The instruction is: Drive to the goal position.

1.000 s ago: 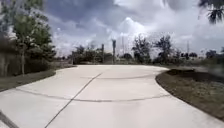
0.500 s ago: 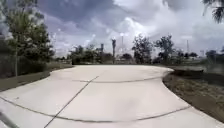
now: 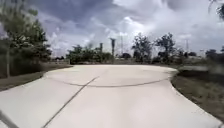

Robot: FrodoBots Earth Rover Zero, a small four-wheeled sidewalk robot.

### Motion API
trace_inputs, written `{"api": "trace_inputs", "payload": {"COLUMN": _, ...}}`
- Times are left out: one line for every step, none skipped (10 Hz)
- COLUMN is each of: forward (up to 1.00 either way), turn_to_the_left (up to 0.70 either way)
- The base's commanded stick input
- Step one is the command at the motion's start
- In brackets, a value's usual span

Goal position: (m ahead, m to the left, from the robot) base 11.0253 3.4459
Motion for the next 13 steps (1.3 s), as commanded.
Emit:
{"api": "trace_inputs", "payload": {"forward": 0.85, "turn_to_the_left": 0.0}}
{"api": "trace_inputs", "payload": {"forward": 0.85, "turn_to_the_left": 0.0}}
{"api": "trace_inputs", "payload": {"forward": 0.85, "turn_to_the_left": 0.0}}
{"api": "trace_inputs", "payload": {"forward": 0.85, "turn_to_the_left": 0.0}}
{"api": "trace_inputs", "payload": {"forward": 0.85, "turn_to_the_left": 0.0}}
{"api": "trace_inputs", "payload": {"forward": 0.85, "turn_to_the_left": 0.0}}
{"api": "trace_inputs", "payload": {"forward": 0.85, "turn_to_the_left": 0.0}}
{"api": "trace_inputs", "payload": {"forward": 0.85, "turn_to_the_left": 0.0}}
{"api": "trace_inputs", "payload": {"forward": 0.85, "turn_to_the_left": 0.0}}
{"api": "trace_inputs", "payload": {"forward": 0.85, "turn_to_the_left": -0.14}}
{"api": "trace_inputs", "payload": {"forward": 0.85, "turn_to_the_left": -0.28}}
{"api": "trace_inputs", "payload": {"forward": 0.85, "turn_to_the_left": -0.34}}
{"api": "trace_inputs", "payload": {"forward": 0.85, "turn_to_the_left": -0.34}}
